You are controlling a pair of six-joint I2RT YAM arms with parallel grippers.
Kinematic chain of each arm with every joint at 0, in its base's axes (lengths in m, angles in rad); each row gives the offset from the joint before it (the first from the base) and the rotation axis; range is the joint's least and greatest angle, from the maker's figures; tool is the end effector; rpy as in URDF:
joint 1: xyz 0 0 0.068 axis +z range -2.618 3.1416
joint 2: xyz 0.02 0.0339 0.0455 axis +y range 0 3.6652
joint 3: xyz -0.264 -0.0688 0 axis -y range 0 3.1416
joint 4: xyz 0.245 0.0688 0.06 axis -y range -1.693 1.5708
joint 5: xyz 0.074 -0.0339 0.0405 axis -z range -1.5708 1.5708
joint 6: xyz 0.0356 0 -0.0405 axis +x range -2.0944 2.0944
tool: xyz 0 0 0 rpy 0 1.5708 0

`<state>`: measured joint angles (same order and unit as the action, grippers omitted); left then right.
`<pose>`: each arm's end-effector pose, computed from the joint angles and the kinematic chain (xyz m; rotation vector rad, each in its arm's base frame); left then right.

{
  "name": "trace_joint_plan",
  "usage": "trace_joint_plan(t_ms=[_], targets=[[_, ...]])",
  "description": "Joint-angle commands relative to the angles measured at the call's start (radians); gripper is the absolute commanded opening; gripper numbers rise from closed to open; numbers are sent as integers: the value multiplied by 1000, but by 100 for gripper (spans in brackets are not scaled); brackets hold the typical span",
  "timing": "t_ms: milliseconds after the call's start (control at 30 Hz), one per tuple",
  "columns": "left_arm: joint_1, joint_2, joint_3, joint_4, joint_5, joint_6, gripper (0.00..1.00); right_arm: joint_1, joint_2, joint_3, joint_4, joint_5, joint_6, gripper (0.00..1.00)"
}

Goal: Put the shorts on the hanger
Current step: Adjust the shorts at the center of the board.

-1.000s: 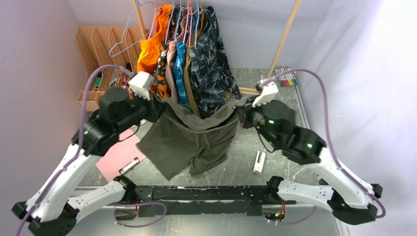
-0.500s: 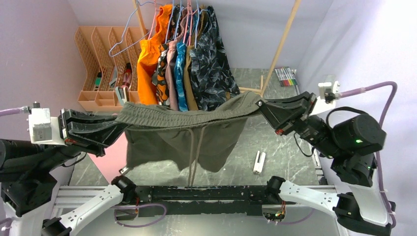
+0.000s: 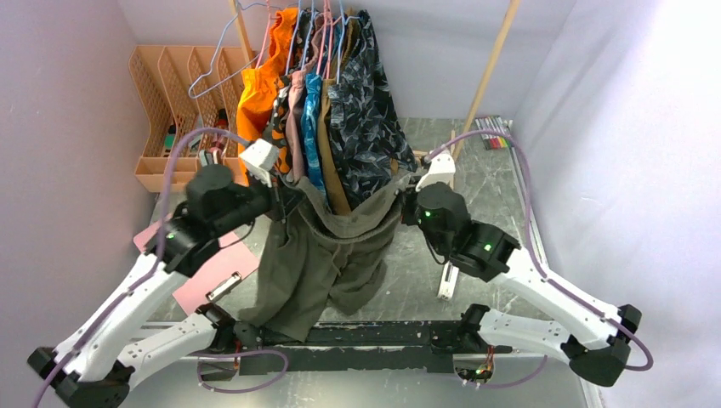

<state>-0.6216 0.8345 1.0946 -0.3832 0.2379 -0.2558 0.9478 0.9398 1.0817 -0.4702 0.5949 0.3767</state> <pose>0.1348 -0.1069 0.4168 0.5016 1.6924 -0.8490 0.1307 0.1478 0.3873 -0.1290 1.8518 0.3597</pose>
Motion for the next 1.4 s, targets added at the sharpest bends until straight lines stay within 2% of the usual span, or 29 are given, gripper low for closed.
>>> trace_joint_plan(t_ms=[0, 100, 200, 500, 667, 833, 900, 1000, 1233, 1267, 1367], targets=[[2, 21, -128, 61, -301, -132, 7, -81, 7, -127, 51, 19, 185, 0], [3, 47, -200, 32, -465, -212, 7, -189, 41, -223, 88, -108, 263, 0], [4, 73, -276, 35, -516, -281, 7, -253, 75, -323, 149, -204, 304, 0], [4, 77, -442, 136, -447, -383, 7, -265, 113, -438, 232, -331, 364, 0], [4, 66, -501, 113, -418, -413, 17, -265, 84, -523, 266, -402, 377, 0], [2, 65, -533, 95, -382, -435, 20, -265, 25, -588, 272, -441, 375, 16], [2, 64, -542, 97, -363, -441, 27, -264, 6, -597, 259, -458, 377, 24], [2, 65, -523, 74, -350, -436, 46, -264, -44, -586, 218, -470, 370, 39], [3, 21, -426, -46, -376, -414, 95, -264, -131, -529, 143, -526, 311, 62], [3, 12, -410, -64, -380, -410, 100, -264, -130, -520, 134, -542, 302, 64], [2, -9, -362, -129, -388, -391, 99, -264, -137, -500, 114, -584, 280, 69]])
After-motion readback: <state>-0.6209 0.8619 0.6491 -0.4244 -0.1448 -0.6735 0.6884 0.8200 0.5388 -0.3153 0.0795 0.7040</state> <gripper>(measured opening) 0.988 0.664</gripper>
